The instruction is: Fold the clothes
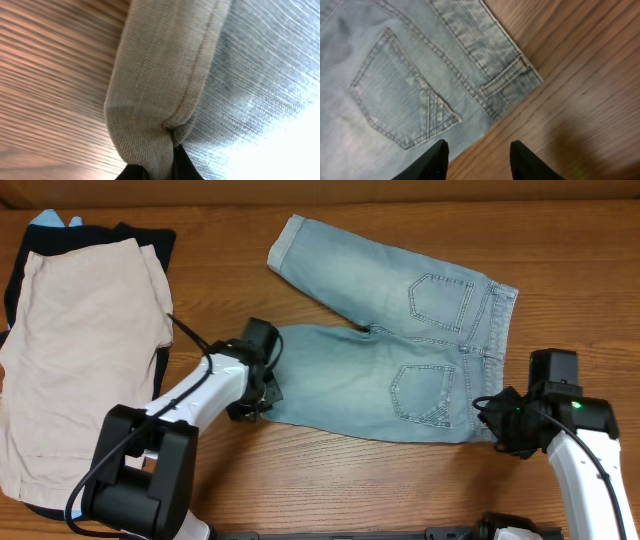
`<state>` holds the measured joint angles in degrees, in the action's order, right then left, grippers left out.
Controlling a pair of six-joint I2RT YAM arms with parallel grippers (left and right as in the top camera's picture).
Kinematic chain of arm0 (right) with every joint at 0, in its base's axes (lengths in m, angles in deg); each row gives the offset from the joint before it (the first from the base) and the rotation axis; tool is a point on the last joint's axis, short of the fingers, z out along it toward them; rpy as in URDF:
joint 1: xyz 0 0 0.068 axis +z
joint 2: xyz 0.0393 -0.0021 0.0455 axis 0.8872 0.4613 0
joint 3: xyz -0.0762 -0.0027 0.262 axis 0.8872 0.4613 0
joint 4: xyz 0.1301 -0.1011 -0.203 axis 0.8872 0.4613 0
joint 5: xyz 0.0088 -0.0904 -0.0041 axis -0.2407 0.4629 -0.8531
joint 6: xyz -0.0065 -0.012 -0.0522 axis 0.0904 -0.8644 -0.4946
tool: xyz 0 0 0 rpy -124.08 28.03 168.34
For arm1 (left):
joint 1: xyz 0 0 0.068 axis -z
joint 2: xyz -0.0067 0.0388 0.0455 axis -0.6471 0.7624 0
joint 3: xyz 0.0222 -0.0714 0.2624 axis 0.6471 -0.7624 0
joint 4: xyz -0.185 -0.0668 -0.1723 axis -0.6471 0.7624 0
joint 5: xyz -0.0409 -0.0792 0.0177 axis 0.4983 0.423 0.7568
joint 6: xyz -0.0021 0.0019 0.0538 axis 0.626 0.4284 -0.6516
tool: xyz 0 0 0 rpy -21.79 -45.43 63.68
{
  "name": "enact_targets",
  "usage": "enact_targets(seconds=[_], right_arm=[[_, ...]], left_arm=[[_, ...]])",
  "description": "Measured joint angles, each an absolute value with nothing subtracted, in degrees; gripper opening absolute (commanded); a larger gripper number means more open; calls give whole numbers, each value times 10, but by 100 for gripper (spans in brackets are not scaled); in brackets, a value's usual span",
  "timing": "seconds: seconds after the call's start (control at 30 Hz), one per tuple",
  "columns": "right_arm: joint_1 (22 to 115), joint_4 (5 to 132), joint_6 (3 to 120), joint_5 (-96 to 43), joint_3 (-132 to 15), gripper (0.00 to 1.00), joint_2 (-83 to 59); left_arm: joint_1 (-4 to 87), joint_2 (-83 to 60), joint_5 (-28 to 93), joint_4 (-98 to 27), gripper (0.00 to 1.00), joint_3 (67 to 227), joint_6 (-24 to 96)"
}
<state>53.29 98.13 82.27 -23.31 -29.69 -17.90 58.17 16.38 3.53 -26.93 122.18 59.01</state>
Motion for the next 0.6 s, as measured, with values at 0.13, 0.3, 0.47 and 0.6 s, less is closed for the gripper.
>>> enact_targets(seconds=[0.13,0.3,0.47,0.6], right_arm=[[552,937,829,-256,-262,41,-143],[595,876,855,-267,-228,41,-87],[622,853,892,-259,-208,41,-32],[622,847,910,-256,-208,42,-23]], left_arm=[[562,164,39,-270,4,1222,582],[561,164,40,-271,4,1222,580],[561,164,40,-271,4,1222,580],[561,164,40,-271,4,1222,580]])
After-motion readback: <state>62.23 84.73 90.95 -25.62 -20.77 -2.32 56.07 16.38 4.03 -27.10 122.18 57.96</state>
